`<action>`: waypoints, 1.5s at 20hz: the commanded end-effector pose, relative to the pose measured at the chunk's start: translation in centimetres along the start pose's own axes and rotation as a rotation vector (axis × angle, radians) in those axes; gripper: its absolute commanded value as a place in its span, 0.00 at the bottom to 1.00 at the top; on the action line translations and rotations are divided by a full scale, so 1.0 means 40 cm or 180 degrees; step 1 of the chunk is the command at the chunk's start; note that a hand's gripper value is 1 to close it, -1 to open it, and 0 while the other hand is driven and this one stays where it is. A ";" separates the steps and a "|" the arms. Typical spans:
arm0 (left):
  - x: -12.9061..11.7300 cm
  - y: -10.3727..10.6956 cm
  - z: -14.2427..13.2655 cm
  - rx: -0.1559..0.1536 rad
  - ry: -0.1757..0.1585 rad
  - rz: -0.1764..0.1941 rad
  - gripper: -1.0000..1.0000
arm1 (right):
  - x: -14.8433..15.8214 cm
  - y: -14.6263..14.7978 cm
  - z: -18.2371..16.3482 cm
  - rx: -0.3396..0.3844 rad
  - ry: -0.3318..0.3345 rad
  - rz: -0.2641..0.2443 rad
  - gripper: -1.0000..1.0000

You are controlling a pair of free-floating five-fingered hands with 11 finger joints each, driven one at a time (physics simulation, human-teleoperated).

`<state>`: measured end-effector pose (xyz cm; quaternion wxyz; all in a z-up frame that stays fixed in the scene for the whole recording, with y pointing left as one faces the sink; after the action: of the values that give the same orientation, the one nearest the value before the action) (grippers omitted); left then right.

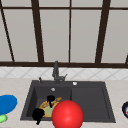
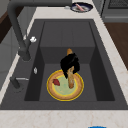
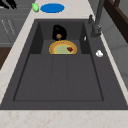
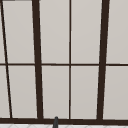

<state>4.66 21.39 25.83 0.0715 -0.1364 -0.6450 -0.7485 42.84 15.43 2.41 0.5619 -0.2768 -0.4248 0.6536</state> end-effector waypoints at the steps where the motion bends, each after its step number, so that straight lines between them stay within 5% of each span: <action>1: 0.000 0.000 0.000 0.0000 0.0000 0.0000 0.50 | -0.023 -0.010 0.047 0.0036 0.0084 0.0141 1.00; 30: 0.000 0.000 0.000 0.0000 0.0000 0.0000 0.50 | -0.244 -0.281 0.476 0.0034 0.0105 0.0016 1.00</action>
<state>4.66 21.39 25.83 0.0715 -0.1364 -0.6450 -0.7485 35.25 2.85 18.60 0.5612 -0.2804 -0.4141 0.6595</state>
